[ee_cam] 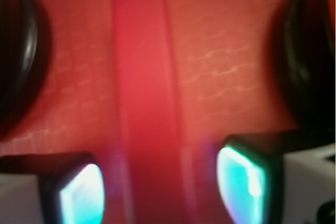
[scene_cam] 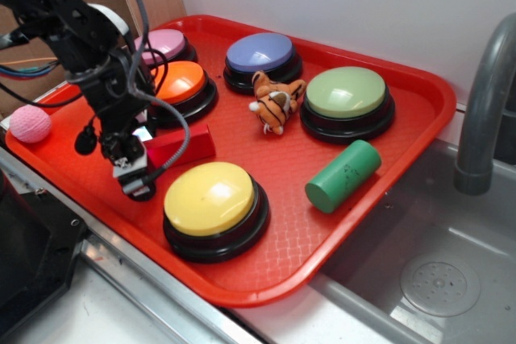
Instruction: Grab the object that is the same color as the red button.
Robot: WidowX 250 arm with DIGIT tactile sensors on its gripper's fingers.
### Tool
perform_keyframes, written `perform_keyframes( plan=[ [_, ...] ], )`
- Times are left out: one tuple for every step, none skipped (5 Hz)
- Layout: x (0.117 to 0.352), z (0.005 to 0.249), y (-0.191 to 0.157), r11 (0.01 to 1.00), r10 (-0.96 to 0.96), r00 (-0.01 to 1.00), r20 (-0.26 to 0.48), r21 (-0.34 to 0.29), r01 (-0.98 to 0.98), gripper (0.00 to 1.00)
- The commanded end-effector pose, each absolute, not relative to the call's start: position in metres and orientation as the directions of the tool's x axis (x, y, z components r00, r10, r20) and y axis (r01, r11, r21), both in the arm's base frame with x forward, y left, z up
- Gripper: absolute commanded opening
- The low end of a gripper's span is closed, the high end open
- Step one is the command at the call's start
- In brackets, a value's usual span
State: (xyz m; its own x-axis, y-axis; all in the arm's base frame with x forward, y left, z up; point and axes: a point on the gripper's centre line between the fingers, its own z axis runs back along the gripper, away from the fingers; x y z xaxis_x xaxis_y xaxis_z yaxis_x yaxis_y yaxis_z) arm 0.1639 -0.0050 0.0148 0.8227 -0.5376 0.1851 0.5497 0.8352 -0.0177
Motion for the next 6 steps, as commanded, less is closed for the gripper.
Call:
perform_keyframes(
  plan=[
    [0.17, 0.023, -0.011, 0.844, -0.528, 0.826, 0.198, 0.013, 0.536, 0.0],
    [0.174, 0.037, -0.01, 0.872, -0.481, 0.857, 0.184, -0.004, 0.49, 0.0],
    [0.176, 0.07, -0.008, 0.927, -0.362, 0.916, 0.173, -0.034, 0.373, 0.0],
    [0.175, 0.101, 0.001, 0.968, -0.22, 0.955, 0.202, -0.08, 0.239, 0.0],
    [0.17, 0.132, 0.015, 0.995, -0.055, 0.977, 0.207, -0.073, 0.072, 0.0],
    [0.164, 0.168, 0.034, 0.999, 0.025, 0.979, 0.203, -0.053, -0.015, 0.0]
  ],
)
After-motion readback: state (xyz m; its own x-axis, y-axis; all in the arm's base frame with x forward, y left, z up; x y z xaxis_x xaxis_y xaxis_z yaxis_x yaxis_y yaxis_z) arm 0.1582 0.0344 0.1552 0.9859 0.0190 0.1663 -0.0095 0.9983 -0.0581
